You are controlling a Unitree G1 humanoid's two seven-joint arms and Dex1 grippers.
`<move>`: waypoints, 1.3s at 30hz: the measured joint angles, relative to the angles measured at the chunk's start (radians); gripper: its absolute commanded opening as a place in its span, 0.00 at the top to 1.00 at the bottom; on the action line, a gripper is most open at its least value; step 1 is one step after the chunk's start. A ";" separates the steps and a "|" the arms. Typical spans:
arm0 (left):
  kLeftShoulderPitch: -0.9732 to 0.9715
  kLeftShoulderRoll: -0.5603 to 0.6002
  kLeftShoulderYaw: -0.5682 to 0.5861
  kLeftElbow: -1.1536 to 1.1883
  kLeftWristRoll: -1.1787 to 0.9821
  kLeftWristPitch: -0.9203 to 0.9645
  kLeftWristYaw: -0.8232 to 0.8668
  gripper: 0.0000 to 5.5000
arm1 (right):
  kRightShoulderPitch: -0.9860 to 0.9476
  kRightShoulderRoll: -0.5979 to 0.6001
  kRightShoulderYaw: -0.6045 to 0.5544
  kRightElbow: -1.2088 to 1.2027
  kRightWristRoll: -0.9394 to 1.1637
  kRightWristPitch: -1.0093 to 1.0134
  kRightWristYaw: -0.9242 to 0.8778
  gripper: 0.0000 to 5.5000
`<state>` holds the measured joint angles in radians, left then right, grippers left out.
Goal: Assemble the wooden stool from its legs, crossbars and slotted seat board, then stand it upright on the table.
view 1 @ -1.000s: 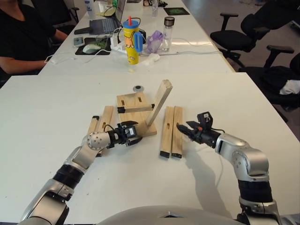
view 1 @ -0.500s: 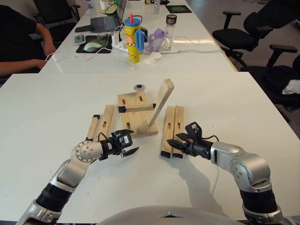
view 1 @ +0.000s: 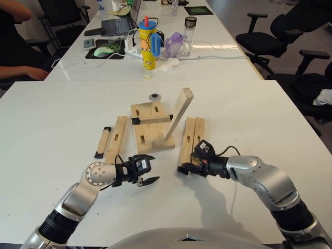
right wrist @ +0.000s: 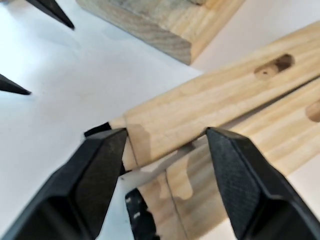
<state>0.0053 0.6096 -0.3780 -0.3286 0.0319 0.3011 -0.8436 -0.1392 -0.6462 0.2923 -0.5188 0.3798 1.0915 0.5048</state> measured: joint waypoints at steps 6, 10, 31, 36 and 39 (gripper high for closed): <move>0.001 -0.047 -0.030 0.000 0.013 0.018 0.044 0.35 | -0.053 -0.084 0.017 0.068 -0.021 -0.062 0.069 0.47; 0.013 -0.055 -0.040 -0.001 0.020 0.026 0.059 0.35 | -0.066 -0.108 0.022 0.100 -0.023 -0.092 0.098 0.47; -0.039 -0.065 -0.042 0.026 0.014 0.042 0.042 0.35 | -0.029 0.258 -0.085 0.120 -0.062 -0.122 -0.189 0.47; -0.042 -0.066 -0.042 0.028 0.010 0.044 0.035 0.35 | -0.032 0.289 -0.065 0.146 -0.114 -0.130 -0.228 0.47; -0.043 -0.067 -0.043 0.028 0.010 0.049 0.036 0.35 | -0.042 0.288 -0.058 0.168 -0.143 -0.126 -0.239 0.47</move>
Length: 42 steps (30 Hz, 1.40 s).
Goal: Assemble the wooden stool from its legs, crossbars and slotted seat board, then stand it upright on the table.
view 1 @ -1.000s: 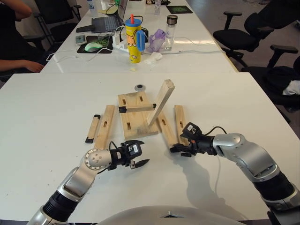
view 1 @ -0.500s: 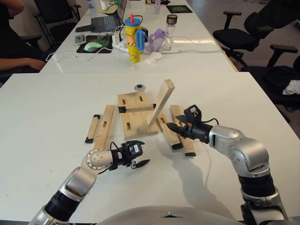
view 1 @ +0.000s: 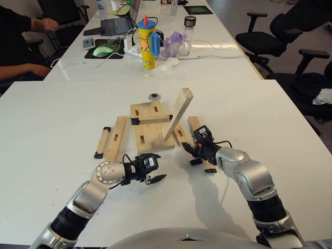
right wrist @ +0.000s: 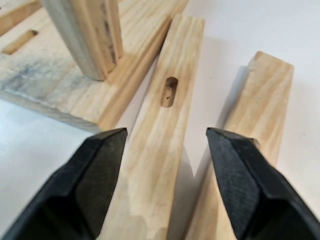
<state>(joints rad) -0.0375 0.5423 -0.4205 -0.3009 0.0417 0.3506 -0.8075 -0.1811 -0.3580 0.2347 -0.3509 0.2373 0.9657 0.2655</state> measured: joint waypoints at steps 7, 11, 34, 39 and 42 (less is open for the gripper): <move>-0.002 -0.008 -0.001 0.000 0.000 0.003 0.001 0.35 | -0.006 0.030 0.013 0.018 0.002 0.057 0.014 0.47; -0.002 -0.010 -0.001 0.000 0.001 0.003 0.005 0.35 | -0.009 0.043 0.001 0.028 0.006 0.077 0.011 0.47; -0.081 -0.049 0.088 0.001 -0.140 0.028 -0.012 0.35 | -0.104 0.191 -0.250 0.081 -0.026 -0.205 -0.124 0.62; -0.075 -0.011 0.148 -0.114 -0.283 0.147 -0.078 0.35 | -0.172 0.211 -0.382 0.079 0.124 -0.309 -0.038 0.62; -0.071 0.023 0.220 -0.204 -0.443 0.276 -0.123 0.31 | -0.228 0.206 -0.428 0.076 0.273 -0.289 0.061 0.62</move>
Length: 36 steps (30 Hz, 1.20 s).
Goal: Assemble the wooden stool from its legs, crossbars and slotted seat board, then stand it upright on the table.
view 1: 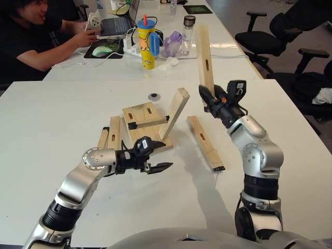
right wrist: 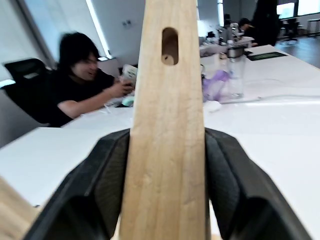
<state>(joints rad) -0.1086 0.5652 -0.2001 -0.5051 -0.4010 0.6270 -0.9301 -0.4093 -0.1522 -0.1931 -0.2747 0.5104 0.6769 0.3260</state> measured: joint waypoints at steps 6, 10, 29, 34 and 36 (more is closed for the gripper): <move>-0.042 0.028 0.283 -0.069 -0.498 0.264 0.007 0.16 | -0.070 -0.101 -0.071 -0.031 0.326 0.189 0.161 0.62; -0.140 0.060 0.481 -0.010 -0.798 0.339 0.113 0.06 | -0.099 -0.210 -0.120 -0.040 0.538 0.311 0.248 0.62; -0.381 0.068 0.489 0.289 -1.080 0.437 0.291 0.06 | -0.008 -0.391 0.050 -0.035 0.689 0.434 0.636 0.62; -0.399 0.060 0.474 0.302 -1.097 0.439 0.299 0.15 | -0.006 -0.428 0.066 0.002 0.691 0.441 0.700 0.62; -0.400 0.061 0.474 0.303 -1.110 0.442 0.300 0.21 | -0.006 -0.442 0.073 0.005 0.682 0.441 0.713 0.62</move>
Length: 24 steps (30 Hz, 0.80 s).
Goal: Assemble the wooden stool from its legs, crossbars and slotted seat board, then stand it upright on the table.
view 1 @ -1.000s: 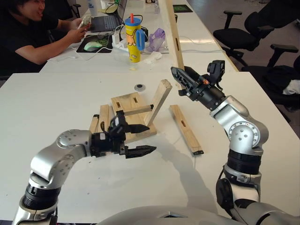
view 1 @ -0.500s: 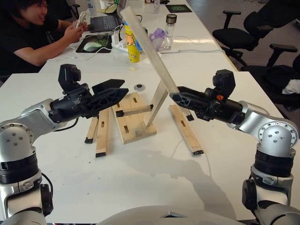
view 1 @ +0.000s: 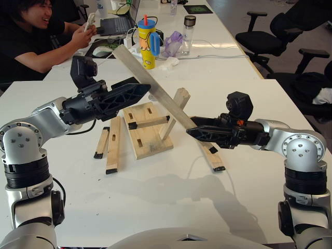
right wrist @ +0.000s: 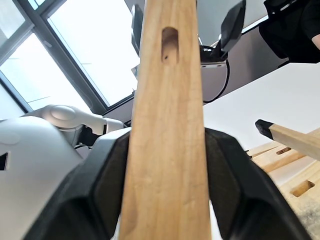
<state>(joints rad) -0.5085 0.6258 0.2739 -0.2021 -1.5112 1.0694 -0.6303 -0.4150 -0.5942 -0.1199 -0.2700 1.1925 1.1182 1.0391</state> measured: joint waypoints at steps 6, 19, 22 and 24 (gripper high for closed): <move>-0.030 0.002 -0.004 0.021 -0.007 0.009 0.001 0.38 | 0.000 -0.020 0.026 0.007 -0.019 -0.004 0.035 0.62; -0.034 0.029 -0.026 0.016 0.013 0.039 -0.023 0.62 | -0.004 -0.055 0.050 0.035 -0.065 -0.018 0.082 0.62; -0.032 0.039 -0.031 0.015 0.035 0.040 -0.041 0.62 | -0.004 -0.059 0.069 0.035 -0.096 -0.040 0.093 0.62; -0.025 0.050 -0.030 0.016 0.048 0.040 -0.051 0.62 | -0.011 -0.058 0.067 0.048 -0.097 -0.040 0.083 0.55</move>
<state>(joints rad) -0.5334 0.6760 0.2443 -0.1865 -1.4629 1.1095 -0.6808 -0.4263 -0.6521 -0.0524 -0.2222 1.0952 1.0778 1.1220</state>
